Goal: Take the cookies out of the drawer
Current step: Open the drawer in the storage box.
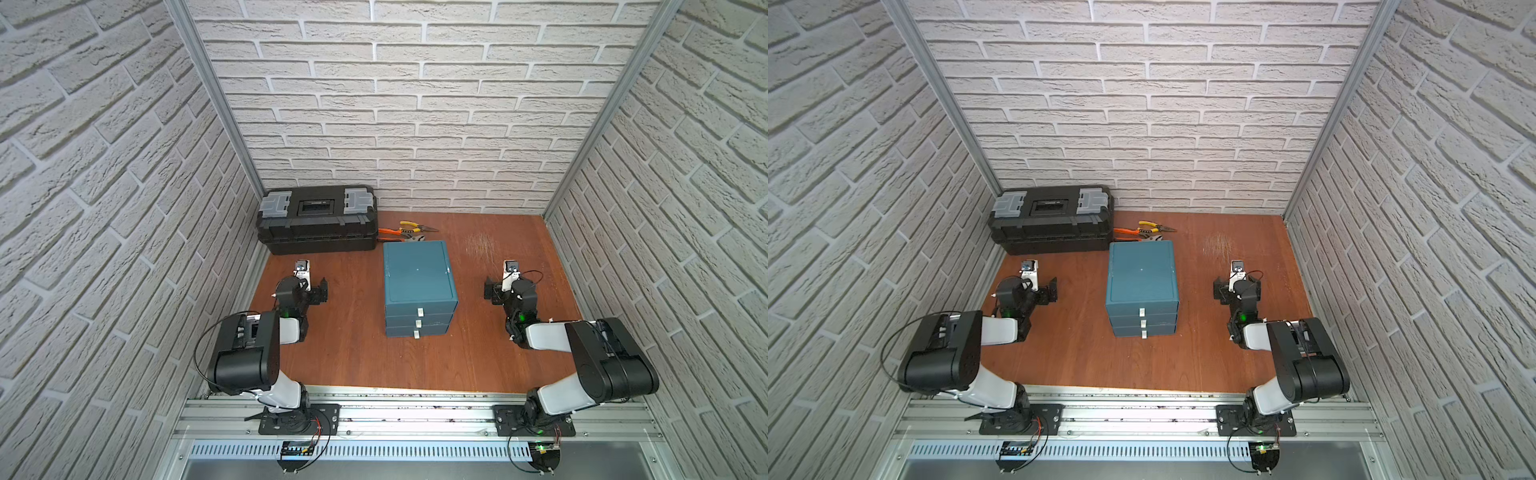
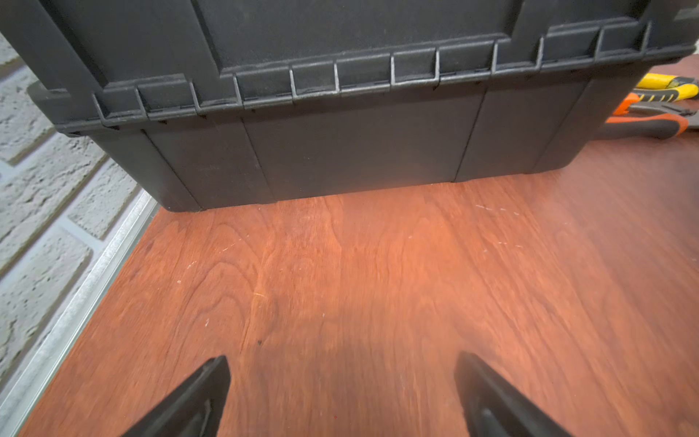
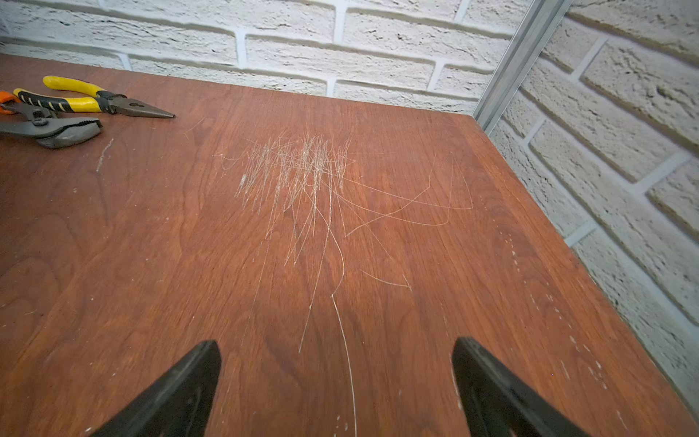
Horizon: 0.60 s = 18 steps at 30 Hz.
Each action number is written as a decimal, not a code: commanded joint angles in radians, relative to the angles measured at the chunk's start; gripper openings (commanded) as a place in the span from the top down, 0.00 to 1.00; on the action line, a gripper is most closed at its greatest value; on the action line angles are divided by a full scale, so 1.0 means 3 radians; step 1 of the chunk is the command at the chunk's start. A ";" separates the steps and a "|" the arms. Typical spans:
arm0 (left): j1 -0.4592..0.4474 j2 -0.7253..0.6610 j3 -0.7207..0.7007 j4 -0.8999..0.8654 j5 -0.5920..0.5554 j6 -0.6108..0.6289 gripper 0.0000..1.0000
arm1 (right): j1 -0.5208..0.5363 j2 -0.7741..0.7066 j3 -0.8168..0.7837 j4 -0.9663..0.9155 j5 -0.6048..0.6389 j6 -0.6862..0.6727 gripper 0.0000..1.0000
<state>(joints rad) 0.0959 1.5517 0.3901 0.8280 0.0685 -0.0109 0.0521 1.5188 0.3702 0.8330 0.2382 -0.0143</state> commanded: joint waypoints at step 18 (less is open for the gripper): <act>0.0020 -0.0008 0.0047 0.0048 0.0048 0.0027 0.01 | -0.0025 -0.0011 0.0052 0.0087 0.0000 0.0026 0.00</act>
<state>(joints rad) 0.0963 1.5517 0.3901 0.8272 0.0692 -0.0113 0.0521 1.5188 0.3702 0.8330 0.2382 -0.0143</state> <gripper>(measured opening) 0.985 0.997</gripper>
